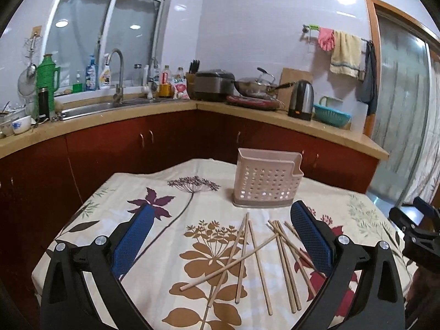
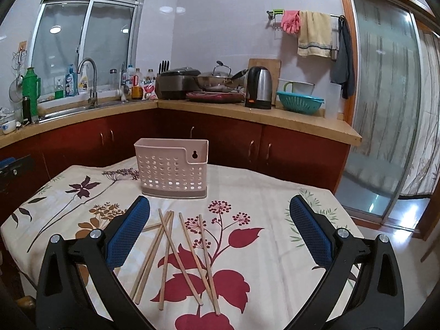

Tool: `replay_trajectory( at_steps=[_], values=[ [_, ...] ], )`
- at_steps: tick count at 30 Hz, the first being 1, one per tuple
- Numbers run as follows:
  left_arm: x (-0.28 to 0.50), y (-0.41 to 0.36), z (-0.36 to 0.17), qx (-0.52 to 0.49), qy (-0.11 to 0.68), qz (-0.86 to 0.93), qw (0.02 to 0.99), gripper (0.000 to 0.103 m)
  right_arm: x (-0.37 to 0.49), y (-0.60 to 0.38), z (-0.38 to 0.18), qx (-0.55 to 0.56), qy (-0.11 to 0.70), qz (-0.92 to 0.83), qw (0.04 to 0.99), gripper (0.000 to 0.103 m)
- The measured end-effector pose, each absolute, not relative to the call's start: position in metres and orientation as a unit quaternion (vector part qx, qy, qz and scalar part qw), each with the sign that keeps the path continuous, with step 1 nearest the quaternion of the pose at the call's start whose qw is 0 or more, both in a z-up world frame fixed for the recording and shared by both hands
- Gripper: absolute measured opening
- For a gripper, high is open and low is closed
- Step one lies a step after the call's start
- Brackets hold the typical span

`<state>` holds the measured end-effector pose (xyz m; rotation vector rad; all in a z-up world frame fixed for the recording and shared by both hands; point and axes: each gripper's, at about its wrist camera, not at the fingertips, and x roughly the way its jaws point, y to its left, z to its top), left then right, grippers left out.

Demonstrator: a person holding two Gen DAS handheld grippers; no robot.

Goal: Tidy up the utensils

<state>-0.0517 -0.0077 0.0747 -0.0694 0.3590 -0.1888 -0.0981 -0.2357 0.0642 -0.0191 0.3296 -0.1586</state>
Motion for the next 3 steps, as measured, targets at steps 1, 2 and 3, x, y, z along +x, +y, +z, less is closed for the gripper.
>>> replay_trajectory(
  at_steps=[1,2,3],
  values=[
    [-0.053,-0.0072,0.0757,-0.034,0.175,-0.09,0.98,0.097,-0.0996,-0.2357,0.0656,-0.008,0.162,-0.078,0.984,0.099],
    [-0.0545,-0.007,0.0768,-0.031,0.172,-0.08,0.981,0.097,-0.1012,-0.2356,0.067,-0.006,0.159,-0.077,0.984,0.099],
    [-0.0563,-0.0068,0.0777,-0.028,0.169,-0.072,0.983,0.097,-0.1024,-0.2354,0.0678,-0.005,0.158,-0.076,0.984,0.099]
  ],
)
